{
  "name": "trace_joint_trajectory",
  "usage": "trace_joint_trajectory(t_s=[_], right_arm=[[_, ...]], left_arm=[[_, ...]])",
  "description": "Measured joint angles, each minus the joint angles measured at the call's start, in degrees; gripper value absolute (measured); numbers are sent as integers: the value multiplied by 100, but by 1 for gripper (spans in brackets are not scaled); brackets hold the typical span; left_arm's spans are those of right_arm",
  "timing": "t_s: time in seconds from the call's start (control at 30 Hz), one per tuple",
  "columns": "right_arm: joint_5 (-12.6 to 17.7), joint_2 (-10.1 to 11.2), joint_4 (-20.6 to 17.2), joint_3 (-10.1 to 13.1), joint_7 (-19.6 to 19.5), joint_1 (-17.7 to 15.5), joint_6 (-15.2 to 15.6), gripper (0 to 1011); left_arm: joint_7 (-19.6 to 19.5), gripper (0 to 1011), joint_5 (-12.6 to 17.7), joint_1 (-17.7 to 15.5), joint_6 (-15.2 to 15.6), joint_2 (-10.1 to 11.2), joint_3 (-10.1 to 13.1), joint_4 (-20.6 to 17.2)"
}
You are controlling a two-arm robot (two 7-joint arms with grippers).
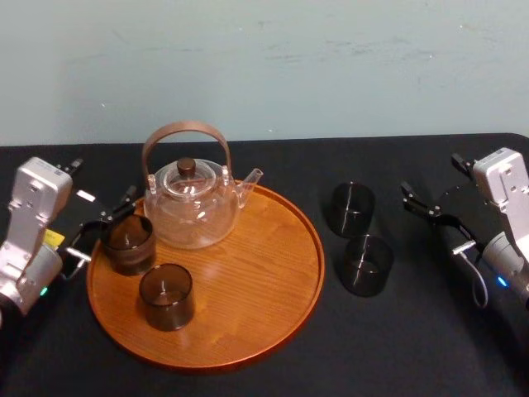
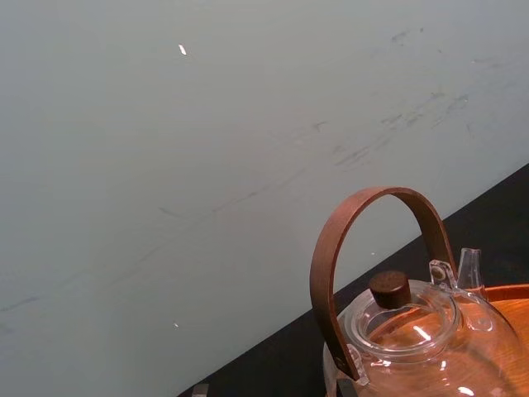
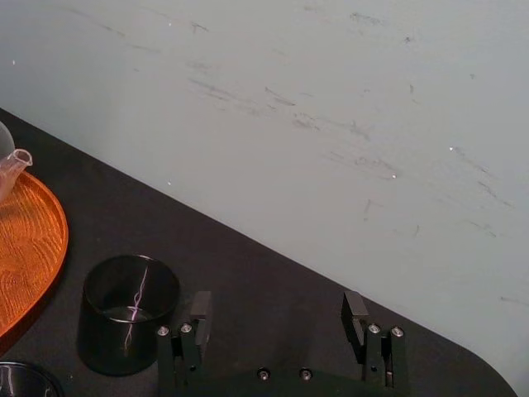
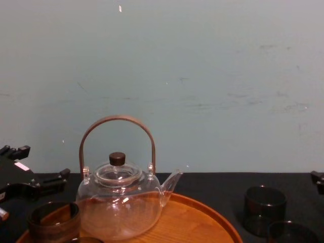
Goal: Pick up the glass from the table and place it on the tray.
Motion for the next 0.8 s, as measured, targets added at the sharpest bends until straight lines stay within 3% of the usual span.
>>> trace_joint_trajectory(t_s=[0.8], right_arm=[[-61,1,-64,57,20,-64,-2,1002]], left_arm=[[0,1001,0,0,0,0,0,0]])
